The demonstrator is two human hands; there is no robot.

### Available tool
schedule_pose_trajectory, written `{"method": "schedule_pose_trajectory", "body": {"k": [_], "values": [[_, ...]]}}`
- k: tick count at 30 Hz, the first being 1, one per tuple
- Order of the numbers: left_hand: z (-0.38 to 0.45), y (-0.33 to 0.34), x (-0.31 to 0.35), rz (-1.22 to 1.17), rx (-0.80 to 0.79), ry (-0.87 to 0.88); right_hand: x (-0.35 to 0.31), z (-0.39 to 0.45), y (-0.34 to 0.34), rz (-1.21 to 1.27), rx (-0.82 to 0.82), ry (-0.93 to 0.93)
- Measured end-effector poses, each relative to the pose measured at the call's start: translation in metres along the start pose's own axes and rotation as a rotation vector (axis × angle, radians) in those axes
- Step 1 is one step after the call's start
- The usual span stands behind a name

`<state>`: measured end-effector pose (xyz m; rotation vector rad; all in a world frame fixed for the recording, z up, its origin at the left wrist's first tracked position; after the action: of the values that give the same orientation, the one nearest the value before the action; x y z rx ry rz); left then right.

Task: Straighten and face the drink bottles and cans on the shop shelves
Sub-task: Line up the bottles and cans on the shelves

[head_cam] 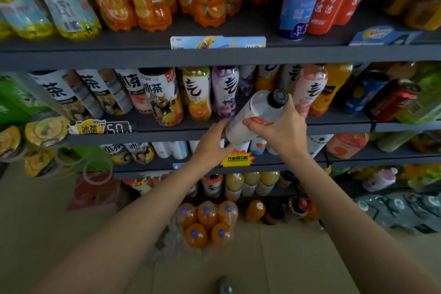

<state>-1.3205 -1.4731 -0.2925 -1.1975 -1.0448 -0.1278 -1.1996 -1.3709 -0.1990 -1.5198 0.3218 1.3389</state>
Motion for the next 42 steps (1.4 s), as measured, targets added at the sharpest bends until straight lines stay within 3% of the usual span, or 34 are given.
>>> {"method": "schedule_pose_trajectory", "body": {"k": [8,15,19,23,29,33,36,38,42], "values": [[-0.038,0.097,-0.113,0.003,-0.195,-0.158,0.130,-0.075,0.080,0.078,-0.043,0.332],[0.026,0.085,-0.164,0.065,0.142,-0.356,0.208,-0.073,0.113,0.251,0.149,0.452],[0.060,0.122,-0.197,-0.017,0.130,-0.617,0.228,-0.051,0.119,0.294,0.212,0.399],[0.080,0.180,-0.165,0.198,-0.039,-0.305,0.246,-0.042,0.106,0.172,0.221,0.361],[0.103,0.217,-0.156,0.470,-0.132,-0.091,0.277,-0.048,0.073,0.149,0.287,0.402],[0.094,0.222,-0.136,0.584,0.036,-0.077,0.295,-0.048,0.059,0.135,0.326,0.417],[0.103,0.215,-0.144,0.464,0.091,-0.243,0.308,-0.043,0.040,0.108,0.355,0.431],[0.110,0.211,-0.149,0.503,0.086,-0.308,0.315,-0.035,0.026,0.068,0.360,0.424],[0.087,0.202,-0.131,0.580,0.251,-0.284,0.327,-0.012,0.002,0.041,0.373,0.433]]}}
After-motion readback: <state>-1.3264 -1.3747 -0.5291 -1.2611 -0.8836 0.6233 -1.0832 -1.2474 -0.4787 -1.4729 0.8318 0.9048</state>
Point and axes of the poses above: each hand's wrist, its own z-axis towards the middle knuckle, its own y-axis out of the palm, x = y × z, the point moved 10 cm from there along z, towards the middle knuckle, and after that the axes turned 9 degrees about z, right-handed, at the moved point
